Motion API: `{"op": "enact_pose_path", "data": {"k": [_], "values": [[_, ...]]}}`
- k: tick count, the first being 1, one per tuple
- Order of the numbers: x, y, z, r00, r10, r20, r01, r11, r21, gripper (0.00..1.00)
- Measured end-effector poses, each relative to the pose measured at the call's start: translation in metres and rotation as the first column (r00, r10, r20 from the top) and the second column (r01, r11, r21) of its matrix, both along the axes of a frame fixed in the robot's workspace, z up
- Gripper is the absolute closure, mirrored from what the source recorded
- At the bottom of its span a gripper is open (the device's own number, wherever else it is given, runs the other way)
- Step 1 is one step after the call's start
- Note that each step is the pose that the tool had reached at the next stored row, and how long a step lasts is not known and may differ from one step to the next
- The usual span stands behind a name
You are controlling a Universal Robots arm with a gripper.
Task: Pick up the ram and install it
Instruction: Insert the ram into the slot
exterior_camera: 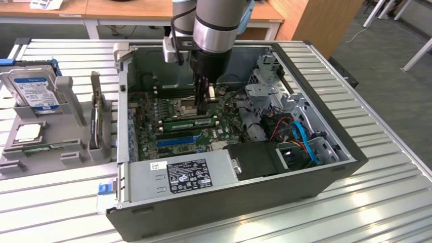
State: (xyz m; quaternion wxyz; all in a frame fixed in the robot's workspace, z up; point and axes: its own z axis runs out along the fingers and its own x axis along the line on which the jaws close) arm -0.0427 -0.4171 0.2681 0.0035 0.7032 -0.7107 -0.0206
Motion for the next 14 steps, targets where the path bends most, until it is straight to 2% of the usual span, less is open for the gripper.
{"op": "enact_pose_path", "data": {"k": [6,14], "values": [[0.0000,0.0000,0.0057,1.0000,0.000,0.0000,0.000,1.0000,-0.0001,0.63],[0.0000,0.0000,0.0079,1.0000,0.000,0.0001,0.000,1.0000,0.0001,0.63]]}}
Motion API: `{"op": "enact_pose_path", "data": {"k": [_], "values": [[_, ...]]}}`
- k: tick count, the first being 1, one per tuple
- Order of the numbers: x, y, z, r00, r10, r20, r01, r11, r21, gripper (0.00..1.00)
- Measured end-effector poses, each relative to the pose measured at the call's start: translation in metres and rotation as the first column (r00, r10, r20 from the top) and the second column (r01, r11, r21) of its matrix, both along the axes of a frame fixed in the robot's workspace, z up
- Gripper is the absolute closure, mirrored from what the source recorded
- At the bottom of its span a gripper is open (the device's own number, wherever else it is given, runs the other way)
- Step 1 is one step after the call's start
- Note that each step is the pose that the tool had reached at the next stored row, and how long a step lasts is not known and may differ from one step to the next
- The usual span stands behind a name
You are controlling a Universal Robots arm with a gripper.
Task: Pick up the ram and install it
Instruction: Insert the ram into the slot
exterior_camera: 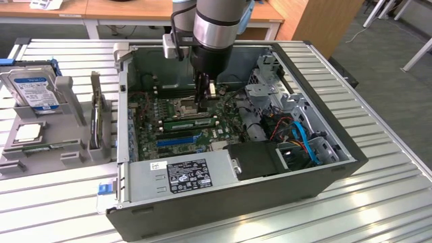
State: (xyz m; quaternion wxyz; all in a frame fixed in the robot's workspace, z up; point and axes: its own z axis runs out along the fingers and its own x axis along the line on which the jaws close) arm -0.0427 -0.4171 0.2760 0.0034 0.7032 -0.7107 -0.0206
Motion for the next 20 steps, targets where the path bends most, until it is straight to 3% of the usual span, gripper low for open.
{"op": "enact_pose_path", "data": {"k": [9,20], "values": [[0.000,0.0000,0.0082,1.0000,0.000,0.0000,0.000,1.0000,-0.0001,0.63],[0.000,0.0000,0.0268,1.0000,0.000,-0.0001,0.000,1.0000,-0.0001,0.63]]}}
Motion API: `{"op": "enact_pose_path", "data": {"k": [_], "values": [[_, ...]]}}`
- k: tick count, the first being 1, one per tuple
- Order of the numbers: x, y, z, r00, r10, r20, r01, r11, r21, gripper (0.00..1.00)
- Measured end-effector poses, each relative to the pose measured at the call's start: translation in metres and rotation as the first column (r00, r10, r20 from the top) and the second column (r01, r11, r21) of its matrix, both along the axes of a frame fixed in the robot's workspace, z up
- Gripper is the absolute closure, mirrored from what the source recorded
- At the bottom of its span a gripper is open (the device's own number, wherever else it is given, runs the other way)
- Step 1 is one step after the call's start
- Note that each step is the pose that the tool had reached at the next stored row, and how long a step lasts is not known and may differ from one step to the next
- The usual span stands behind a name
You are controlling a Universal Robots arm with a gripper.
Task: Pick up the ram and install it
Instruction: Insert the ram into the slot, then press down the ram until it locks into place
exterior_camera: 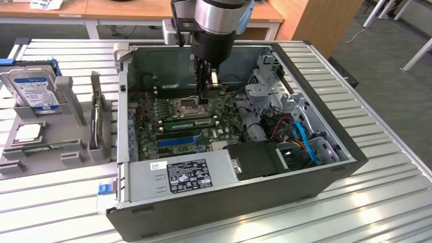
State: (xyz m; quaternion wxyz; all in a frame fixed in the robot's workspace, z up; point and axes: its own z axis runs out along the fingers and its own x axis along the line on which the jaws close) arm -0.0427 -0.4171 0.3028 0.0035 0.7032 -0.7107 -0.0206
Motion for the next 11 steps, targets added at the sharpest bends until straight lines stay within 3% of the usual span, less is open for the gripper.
{"op": "enact_pose_path", "data": {"k": [11], "values": [[0.0000,0.0000,0.0104,1.0000,0.000,0.0000,0.000,1.0000,0.0000,0.63]]}}
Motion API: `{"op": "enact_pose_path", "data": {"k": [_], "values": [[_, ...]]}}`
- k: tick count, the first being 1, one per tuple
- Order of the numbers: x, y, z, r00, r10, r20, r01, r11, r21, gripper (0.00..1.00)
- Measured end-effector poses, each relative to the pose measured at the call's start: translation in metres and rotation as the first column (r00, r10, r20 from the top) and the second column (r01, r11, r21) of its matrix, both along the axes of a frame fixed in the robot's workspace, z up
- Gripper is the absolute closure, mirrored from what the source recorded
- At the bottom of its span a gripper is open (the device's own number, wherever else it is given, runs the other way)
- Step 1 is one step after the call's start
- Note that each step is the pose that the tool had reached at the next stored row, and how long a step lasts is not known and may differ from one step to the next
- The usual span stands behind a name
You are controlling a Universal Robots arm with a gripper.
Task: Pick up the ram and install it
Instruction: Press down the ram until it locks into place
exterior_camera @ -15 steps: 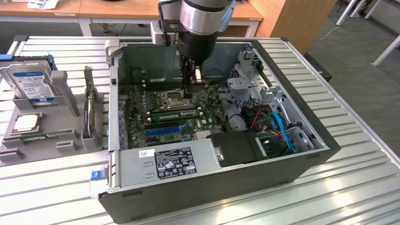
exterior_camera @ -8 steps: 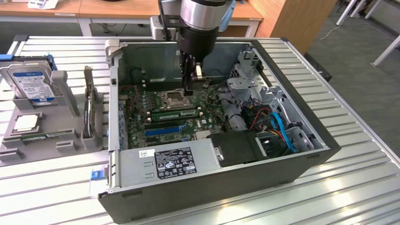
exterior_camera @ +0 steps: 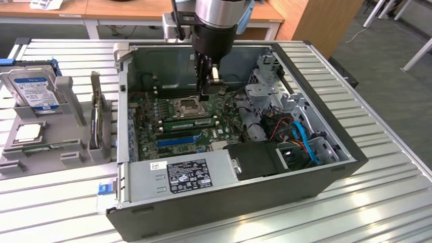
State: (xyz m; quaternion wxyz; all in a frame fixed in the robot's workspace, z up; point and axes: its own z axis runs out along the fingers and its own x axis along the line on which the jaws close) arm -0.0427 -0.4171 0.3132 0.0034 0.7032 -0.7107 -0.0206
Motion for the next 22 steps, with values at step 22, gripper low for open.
{"op": "enact_pose_path", "data": {"k": [22], "values": [[0.0000,-0.0002,0.0000,1.0000,0.000,0.0000,0.000,1.0000,-0.0001,0.77]]}}
